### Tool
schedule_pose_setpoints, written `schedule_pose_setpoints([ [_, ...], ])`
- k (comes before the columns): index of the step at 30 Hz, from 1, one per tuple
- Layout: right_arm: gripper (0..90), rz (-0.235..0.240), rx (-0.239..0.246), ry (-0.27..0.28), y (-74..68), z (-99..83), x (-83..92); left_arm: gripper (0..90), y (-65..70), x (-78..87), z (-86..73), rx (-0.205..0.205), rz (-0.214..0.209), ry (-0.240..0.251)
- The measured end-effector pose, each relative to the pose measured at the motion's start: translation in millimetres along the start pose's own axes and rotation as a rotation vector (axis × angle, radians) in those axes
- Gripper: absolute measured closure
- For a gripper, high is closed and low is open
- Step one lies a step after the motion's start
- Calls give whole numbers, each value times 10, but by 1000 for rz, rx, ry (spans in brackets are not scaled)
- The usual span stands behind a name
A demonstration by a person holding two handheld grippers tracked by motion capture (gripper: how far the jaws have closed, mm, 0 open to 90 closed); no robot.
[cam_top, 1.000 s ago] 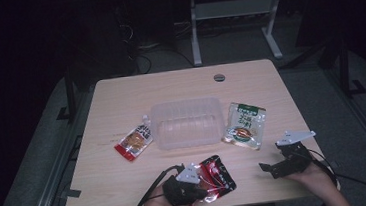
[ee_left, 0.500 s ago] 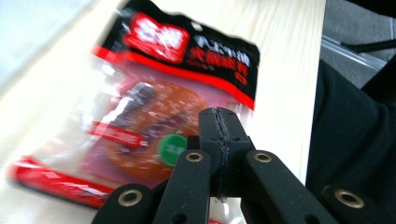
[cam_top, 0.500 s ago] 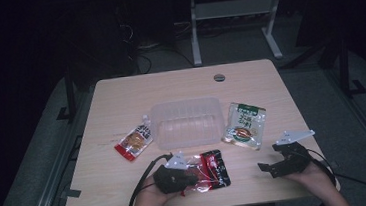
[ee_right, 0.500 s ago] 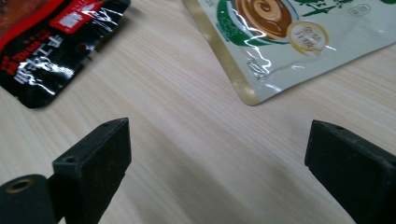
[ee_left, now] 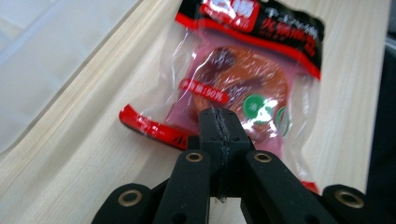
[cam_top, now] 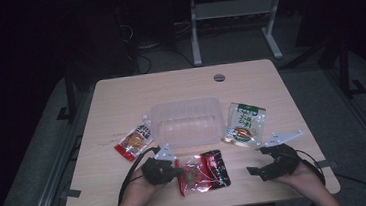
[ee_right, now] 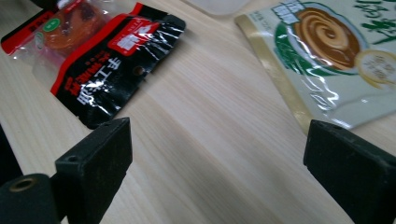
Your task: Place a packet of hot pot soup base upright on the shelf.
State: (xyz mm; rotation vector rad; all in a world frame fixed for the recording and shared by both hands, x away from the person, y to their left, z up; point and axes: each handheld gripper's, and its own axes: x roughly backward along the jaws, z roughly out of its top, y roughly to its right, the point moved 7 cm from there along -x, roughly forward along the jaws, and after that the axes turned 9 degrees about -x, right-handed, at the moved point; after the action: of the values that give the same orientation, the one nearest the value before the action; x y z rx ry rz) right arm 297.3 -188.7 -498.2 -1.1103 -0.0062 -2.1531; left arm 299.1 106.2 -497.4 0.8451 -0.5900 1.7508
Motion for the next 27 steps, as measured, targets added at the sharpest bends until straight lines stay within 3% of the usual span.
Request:
schedule_pose_setpoints([
  [7,76,20,36,-22,-117,26,-74,895,18,-53,-31,24,1,-24],
  [10,77,26,38,-26,-152,37,-85,896,-1,-46,-68,17,-4,-45],
  [12,78,32,34,-25,-168,40,-89,896,-4,-58,-81,39,-6,-35],
  [14,78,37,36,-26,-192,50,-97,897,-29,-49,-106,24,-12,-49],
  [17,78,52,40,-28,-251,86,-117,897,-17,-72,-124,58,-9,-46],
  [19,78,53,48,-24,-258,94,-124,897,-24,-64,-132,54,-13,-53],
  [27,78,110,20,-19,-402,212,-147,897,-19,-68,-130,54,-6,-51],
])
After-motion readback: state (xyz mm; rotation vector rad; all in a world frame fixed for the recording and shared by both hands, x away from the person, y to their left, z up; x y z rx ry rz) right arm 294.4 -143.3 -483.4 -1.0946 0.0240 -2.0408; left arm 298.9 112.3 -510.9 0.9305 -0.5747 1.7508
